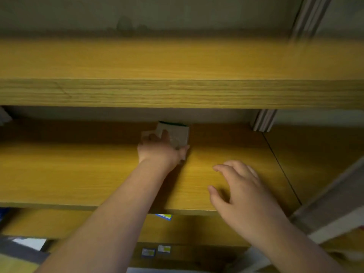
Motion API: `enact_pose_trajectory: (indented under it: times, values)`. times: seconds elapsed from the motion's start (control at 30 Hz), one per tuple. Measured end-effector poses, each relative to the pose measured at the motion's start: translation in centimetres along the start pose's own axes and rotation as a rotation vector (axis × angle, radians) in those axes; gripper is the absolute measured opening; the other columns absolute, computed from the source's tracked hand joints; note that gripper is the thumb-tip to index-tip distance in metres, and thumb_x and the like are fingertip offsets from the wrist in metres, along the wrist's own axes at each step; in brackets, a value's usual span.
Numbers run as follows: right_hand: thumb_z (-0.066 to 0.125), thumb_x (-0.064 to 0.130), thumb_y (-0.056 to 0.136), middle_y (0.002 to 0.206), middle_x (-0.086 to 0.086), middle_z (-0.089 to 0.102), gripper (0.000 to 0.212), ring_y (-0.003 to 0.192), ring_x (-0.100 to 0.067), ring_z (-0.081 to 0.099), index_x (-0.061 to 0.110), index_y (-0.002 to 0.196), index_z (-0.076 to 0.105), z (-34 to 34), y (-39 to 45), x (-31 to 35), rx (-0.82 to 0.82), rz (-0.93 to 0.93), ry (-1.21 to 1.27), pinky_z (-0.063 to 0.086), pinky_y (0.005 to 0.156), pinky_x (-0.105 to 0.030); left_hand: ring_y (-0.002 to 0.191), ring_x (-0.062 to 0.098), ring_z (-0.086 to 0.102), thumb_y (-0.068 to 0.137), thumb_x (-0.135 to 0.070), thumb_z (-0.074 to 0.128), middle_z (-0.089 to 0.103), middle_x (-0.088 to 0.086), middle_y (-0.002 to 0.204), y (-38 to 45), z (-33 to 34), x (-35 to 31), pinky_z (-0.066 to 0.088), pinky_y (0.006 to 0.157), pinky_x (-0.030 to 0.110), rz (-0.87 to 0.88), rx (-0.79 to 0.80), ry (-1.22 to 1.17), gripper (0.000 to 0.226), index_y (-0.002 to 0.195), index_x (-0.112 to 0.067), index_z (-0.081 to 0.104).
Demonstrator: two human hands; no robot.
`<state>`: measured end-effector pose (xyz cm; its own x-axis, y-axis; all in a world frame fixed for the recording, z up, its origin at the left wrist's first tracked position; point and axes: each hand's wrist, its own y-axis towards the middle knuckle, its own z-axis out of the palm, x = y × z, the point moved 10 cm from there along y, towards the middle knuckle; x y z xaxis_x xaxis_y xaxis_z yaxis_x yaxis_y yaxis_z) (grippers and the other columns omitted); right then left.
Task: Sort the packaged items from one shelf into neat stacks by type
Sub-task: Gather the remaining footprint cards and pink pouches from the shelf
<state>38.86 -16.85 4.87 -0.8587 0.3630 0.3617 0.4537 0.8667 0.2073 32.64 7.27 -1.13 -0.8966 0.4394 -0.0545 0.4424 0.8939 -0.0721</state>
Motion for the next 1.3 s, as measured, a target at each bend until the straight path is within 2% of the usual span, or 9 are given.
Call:
enact_pose_trajectory:
  times: [0.17,0.27,0.43,0.53,0.63,0.73,0.93,1.07,1.3]
  values:
    - [0.042,0.06,0.09,0.131,0.025,0.036,0.056,0.125,0.003,0.03,0.038,0.141,0.04,1.0,-1.5,0.0,0.039,0.087,0.008,0.031,0.1,-0.018,0.128,0.037,0.05,0.063,-0.09,0.044,0.047,0.012,0.148,0.3,-1.2,2.6,0.05,0.094,0.041,0.049,-0.008,-0.123,0.11,0.151,-0.029,0.024]
    - [0.044,0.058,0.092,0.134,0.024,0.035,0.056,0.126,0.001,0.031,0.038,0.144,0.038,1.7,-1.8,0.5,0.065,0.118,0.012,0.033,0.103,-0.02,0.116,0.032,0.06,0.072,-0.076,0.06,0.058,0.009,0.137,0.1,-1.6,5.2,0.053,0.088,0.035,0.017,0.052,-0.285,0.097,0.151,-0.028,0.03]
    - [0.048,0.055,0.092,0.135,0.022,0.038,0.055,0.123,0.002,0.032,0.037,0.144,0.039,2.7,-1.0,2.5,0.06,0.136,0.01,0.033,0.103,-0.02,0.095,0.027,0.07,0.081,-0.021,0.08,0.071,0.009,0.112,-1.6,-1.3,10.6,0.059,0.08,0.043,-0.016,0.023,-1.061,0.06,0.134,-0.015,0.051]
    - [0.049,0.051,0.094,0.135,0.016,0.045,0.053,0.123,-0.003,0.038,0.032,0.143,0.043,3.8,0.2,3.3,0.054,0.171,0.007,0.036,0.101,-0.024,0.078,0.018,0.074,0.084,-0.024,0.078,0.073,0.001,0.1,-3.0,-0.2,14.2,0.056,0.06,0.031,-0.082,0.031,-1.311,0.049,0.128,-0.018,0.056]
    - [0.047,0.051,0.094,0.133,0.007,0.053,0.054,0.122,-0.012,0.043,0.026,0.141,0.046,5.4,2.8,4.4,0.056,0.216,-0.012,0.038,0.102,-0.033,0.074,0.013,0.075,0.089,-0.029,0.072,0.073,-0.001,0.097,-4.7,0.4,17.5,0.058,0.058,0.029,-0.073,0.002,-1.376,0.018,0.104,-0.033,0.062]
    - [0.045,0.062,0.09,0.133,-0.006,0.056,0.061,0.123,-0.026,0.046,0.019,0.132,0.05,7.7,6.3,5.3,0.08,0.274,-0.098,0.037,0.103,-0.04,0.09,0.027,0.072,0.091,-0.031,0.069,0.071,0.005,0.105,-6.1,1.3,20.1,0.059,0.074,0.048,-0.124,-0.028,-1.462,0.013,0.101,-0.037,0.063]
    - [0.033,0.091,0.067,0.146,-0.018,0.041,0.115,0.13,-0.036,0.036,0.015,0.152,0.024,11.7,11.1,6.5,0.138,0.385,-0.216,0.028,0.099,-0.046,0.082,0.019,0.07,0.095,-0.028,0.064,0.067,-0.003,0.097,-7.4,0.5,20.6,0.056,0.055,0.031,-0.229,-0.14,-1.642,0.013,0.098,-0.039,0.059]
    - [0.037,0.082,0.069,0.147,-0.019,0.035,0.113,0.127,-0.036,0.031,0.014,0.156,0.01,13.1,12.3,7.2,0.155,0.393,-0.264,0.024,0.092,-0.047,0.093,0.027,0.068,0.095,-0.027,0.063,0.066,0.001,0.1,-8.0,-0.1,19.7,0.058,0.076,0.047,-0.236,-0.141,-1.649,0.013,0.104,-0.036,0.06]
    - [0.044,0.086,0.061,0.142,-0.016,0.043,0.117,0.125,-0.036,0.038,0.015,0.151,0.022,11.1,10.6,5.8,0.099,0.375,-0.263,0.03,0.097,-0.046,0.078,0.018,0.069,0.096,-0.023,0.061,0.069,-0.009,0.081,-8.6,-0.3,19.4,0.052,0.06,0.032,-0.198,-0.128,-1.658,0.012,0.104,-0.033,0.06]
